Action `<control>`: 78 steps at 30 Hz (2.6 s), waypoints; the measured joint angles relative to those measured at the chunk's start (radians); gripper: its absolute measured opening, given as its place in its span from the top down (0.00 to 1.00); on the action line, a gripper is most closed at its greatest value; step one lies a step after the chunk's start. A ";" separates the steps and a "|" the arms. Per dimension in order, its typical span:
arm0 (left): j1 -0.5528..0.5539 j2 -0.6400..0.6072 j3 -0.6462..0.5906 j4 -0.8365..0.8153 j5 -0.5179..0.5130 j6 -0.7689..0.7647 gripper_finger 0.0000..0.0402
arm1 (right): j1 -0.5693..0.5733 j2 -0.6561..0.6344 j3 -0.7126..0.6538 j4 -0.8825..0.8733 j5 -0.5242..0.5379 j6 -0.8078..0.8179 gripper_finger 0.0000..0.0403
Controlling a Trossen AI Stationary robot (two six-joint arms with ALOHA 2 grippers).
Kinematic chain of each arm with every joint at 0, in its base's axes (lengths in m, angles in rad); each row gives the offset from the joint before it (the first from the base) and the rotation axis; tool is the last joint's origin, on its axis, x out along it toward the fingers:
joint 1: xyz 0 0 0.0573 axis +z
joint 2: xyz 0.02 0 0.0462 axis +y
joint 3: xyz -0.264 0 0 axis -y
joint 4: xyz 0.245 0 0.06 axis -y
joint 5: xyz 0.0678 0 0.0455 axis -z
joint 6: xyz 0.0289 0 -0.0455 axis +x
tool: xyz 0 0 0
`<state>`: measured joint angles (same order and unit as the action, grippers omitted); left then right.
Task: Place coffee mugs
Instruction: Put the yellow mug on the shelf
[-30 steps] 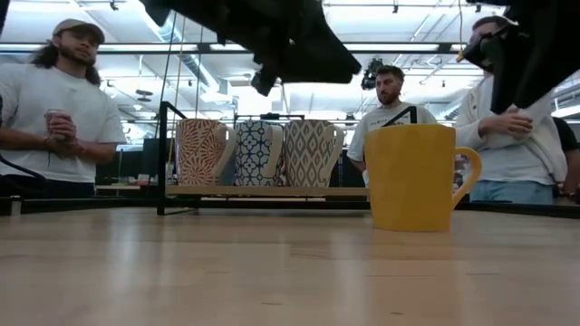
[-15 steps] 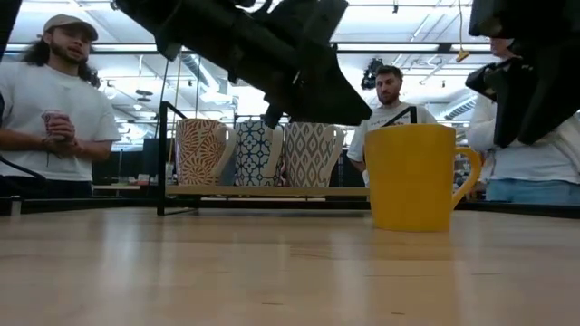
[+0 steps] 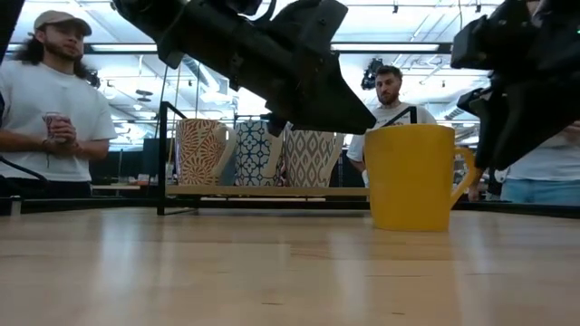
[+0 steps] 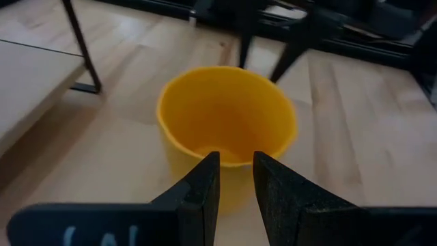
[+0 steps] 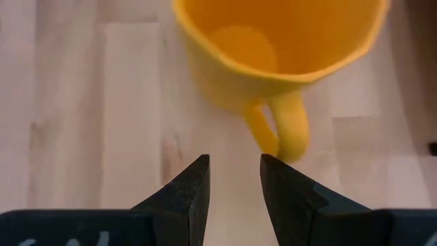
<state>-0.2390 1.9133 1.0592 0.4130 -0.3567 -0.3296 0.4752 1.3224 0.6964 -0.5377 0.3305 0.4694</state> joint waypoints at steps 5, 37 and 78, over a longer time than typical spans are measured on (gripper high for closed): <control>-0.001 0.000 0.000 0.000 0.015 0.000 0.76 | -0.031 0.000 0.000 0.019 0.044 -0.016 0.66; -0.063 -0.097 0.000 -0.040 0.074 0.088 0.76 | -0.168 -0.107 0.209 -0.127 -0.145 -0.148 0.66; -0.068 -0.142 0.000 -0.271 0.073 0.047 0.76 | -0.142 0.478 0.739 -0.481 -0.123 -0.312 0.66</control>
<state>-0.3073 1.7710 1.0595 0.1421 -0.2832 -0.2825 0.3335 1.8005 1.4350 -1.0187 0.2073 0.1570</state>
